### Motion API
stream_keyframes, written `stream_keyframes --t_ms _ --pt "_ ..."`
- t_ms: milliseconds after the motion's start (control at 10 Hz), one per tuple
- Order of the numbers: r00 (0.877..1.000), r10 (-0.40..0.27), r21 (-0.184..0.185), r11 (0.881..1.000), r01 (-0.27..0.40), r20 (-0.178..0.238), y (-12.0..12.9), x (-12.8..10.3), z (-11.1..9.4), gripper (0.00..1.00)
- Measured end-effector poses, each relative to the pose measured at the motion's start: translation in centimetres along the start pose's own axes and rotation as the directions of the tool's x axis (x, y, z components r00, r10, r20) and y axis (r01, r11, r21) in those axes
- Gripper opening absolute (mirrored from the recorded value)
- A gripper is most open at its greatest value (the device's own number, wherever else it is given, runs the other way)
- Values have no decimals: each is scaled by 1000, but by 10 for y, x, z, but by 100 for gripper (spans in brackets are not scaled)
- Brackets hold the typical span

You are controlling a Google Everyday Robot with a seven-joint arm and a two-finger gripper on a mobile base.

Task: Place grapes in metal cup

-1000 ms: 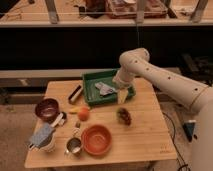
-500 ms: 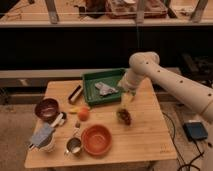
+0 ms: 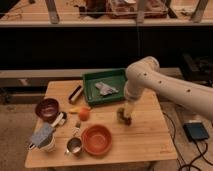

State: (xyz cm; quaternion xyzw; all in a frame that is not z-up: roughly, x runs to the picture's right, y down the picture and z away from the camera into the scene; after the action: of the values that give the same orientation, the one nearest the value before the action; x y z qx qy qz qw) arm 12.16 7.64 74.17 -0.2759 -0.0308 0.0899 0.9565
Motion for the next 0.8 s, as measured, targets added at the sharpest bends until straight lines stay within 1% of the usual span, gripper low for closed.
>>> stream_keyframes --t_ms 100,200,300,400,600,800 --pt "999 31 -3 1000 -31 9 9 9 16 80" --pt "998 61 -7 998 -61 32 16 19 30 80" --pt "993 90 -19 996 -89 77 22 24 40 80" --pt "985 112 -37 993 -108 134 29 29 47 80" --pt "975 119 -60 992 -110 187 33 27 49 80" --pt "965 132 -78 990 -117 227 37 31 52 80"
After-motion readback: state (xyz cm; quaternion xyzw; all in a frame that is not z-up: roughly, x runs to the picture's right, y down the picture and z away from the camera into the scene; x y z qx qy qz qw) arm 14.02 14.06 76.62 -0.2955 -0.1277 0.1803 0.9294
